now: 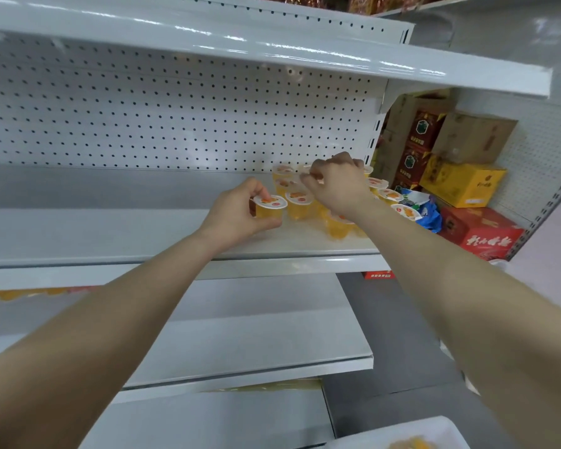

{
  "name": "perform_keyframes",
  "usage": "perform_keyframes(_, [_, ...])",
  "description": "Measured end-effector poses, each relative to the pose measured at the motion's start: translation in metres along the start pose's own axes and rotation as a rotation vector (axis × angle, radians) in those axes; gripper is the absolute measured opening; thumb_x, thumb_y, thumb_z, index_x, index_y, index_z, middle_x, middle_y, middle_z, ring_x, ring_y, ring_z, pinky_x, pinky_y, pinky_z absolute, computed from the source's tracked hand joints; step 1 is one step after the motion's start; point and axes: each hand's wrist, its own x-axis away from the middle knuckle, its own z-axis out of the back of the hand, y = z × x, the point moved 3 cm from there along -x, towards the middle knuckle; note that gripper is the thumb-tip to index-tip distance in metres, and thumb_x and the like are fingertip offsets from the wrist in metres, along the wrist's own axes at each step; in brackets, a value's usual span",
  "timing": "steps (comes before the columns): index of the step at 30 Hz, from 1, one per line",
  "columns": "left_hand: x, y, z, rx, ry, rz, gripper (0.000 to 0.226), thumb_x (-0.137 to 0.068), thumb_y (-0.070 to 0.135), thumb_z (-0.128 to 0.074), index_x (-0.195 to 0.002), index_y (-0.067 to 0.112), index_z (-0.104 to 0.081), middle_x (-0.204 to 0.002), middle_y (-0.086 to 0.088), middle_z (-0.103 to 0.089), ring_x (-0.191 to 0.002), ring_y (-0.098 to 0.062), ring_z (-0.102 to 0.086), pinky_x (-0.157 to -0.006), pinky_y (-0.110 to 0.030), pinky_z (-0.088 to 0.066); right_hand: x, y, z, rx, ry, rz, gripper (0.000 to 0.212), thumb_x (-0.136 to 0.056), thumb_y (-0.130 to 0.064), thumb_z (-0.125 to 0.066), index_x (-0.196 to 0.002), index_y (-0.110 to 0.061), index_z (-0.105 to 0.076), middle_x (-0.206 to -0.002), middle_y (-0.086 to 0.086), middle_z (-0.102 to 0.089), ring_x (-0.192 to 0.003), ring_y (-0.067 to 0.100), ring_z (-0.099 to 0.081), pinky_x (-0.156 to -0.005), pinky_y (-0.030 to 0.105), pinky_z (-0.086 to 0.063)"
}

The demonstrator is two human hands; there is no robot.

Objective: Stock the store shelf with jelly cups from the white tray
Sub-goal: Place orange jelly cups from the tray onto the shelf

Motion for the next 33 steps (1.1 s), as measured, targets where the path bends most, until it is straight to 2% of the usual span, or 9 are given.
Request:
perform_keyframes(8, [-0.006,0.021,-0.036,-0.04,-0.094,-0.037,0.042,-0.063,0.042,-0.084,-0.086,0.035,-0.05,-0.09,0.005,-0.068,-0.079,-0.018,-0.065,-0.077,-0.043,-0.054,0.016,0.036,0.011,0.009,0.169,-0.053,0.034,-0.094,-0.041,-0.047,-0.094,-0.015,-0.069,-0.084,0.007,-0.07,-0.111,0.032,-0.052,-0.086,0.043,-0.036])
perform_keyframes(11, [-0.005,0.024,-0.045,-0.078,-0.078,-0.04,0.043,-0.064,0.041,-0.085,-0.087,0.03,-0.051,-0.087,0.006,-0.066,-0.076,-0.018,-0.063,-0.074,-0.042,-0.053,0.025,0.045,0.012,0.027,0.189,-0.064,0.037,-0.093,-0.041,-0.043,-0.095,-0.015,-0.069,-0.085,0.007,-0.07,-0.107,0.033,-0.053,-0.083,0.042,-0.036])
perform_keyframes(14, [-0.002,0.026,-0.046,-0.127,-0.057,-0.062,0.045,-0.066,0.041,-0.085,-0.09,0.026,-0.05,-0.088,0.006,-0.065,-0.075,-0.017,-0.062,-0.07,-0.036,-0.051,0.034,0.052,0.014,0.034,0.214,-0.059,0.032,-0.094,-0.039,-0.048,-0.095,-0.016,-0.069,-0.084,0.006,-0.07,-0.104,0.032,-0.054,-0.082,0.041,-0.036])
perform_keyframes(18, [0.003,0.03,-0.046,-0.208,-0.059,-0.116,0.044,-0.068,0.042,-0.083,-0.09,0.026,-0.048,-0.094,0.006,-0.06,-0.079,-0.019,-0.055,-0.061,-0.03,-0.036,0.045,0.056,0.016,0.065,0.224,-0.042,0.03,-0.095,-0.039,-0.047,-0.099,-0.017,-0.067,-0.089,0.004,-0.07,-0.106,0.03,-0.054,-0.086,0.042,-0.036])
perform_keyframes(20, [0.006,0.031,-0.046,-0.233,-0.046,-0.147,0.042,-0.069,0.042,-0.082,-0.092,0.025,-0.051,-0.103,0.007,-0.056,-0.091,-0.021,-0.054,-0.069,-0.028,-0.036,0.054,0.058,0.019,0.072,0.233,-0.038,0.031,-0.095,-0.042,-0.047,-0.1,-0.018,-0.066,-0.093,0.002,-0.07,-0.106,0.029,-0.053,-0.086,0.043,-0.036])
perform_keyframes(23, [0.013,0.032,-0.042,-0.233,0.004,-0.179,0.041,-0.072,0.038,-0.08,-0.102,0.023,-0.058,-0.118,-0.001,-0.052,-0.115,-0.024,-0.048,-0.089,-0.029,-0.038,0.073,0.059,0.026,0.083,0.266,-0.036,0.029,-0.095,-0.04,-0.049,-0.101,-0.018,-0.066,-0.094,0.002,-0.07,-0.105,0.03,-0.054,-0.085,0.044,-0.037])
perform_keyframes(25, [0.023,0.036,-0.039,-0.237,0.049,-0.207,0.042,-0.074,0.035,-0.079,-0.108,0.021,-0.059,-0.122,-0.004,-0.052,-0.119,-0.027,-0.045,-0.095,-0.031,-0.037,0.093,0.06,0.031,0.098,0.274,-0.044,0.028,-0.095,-0.038,-0.049,-0.102,-0.017,-0.066,-0.093,0.003,-0.07,-0.105,0.031,-0.054,-0.085,0.044,-0.036])
perform_keyframes(29, [0.054,0.051,-0.043,-0.237,0.115,-0.292,0.038,-0.08,0.031,-0.074,-0.112,0.017,-0.058,-0.122,-0.004,-0.053,-0.117,-0.029,-0.047,-0.095,-0.034,-0.039,0.147,0.061,0.041,0.137,0.284,-0.048,0.028,-0.096,-0.036,-0.05,-0.105,-0.016,-0.066,-0.096,0.005,-0.069,-0.104,0.033,-0.054,-0.086,0.044,-0.036])
perform_keyframes(33, [0.092,0.067,-0.069,-0.17,0.095,-0.388,0.035,-0.085,0.031,-0.067,-0.114,0.015,-0.057,-0.12,-0.004,-0.054,-0.113,-0.025,-0.05,-0.092,-0.031,-0.039,0.22,0.071,0.045,0.167,0.248,-0.107,0.028,-0.094,-0.036,-0.052,-0.105,-0.014,-0.066,-0.097,0.008,-0.069,-0.104,0.035,-0.055,-0.087,0.045,-0.037])
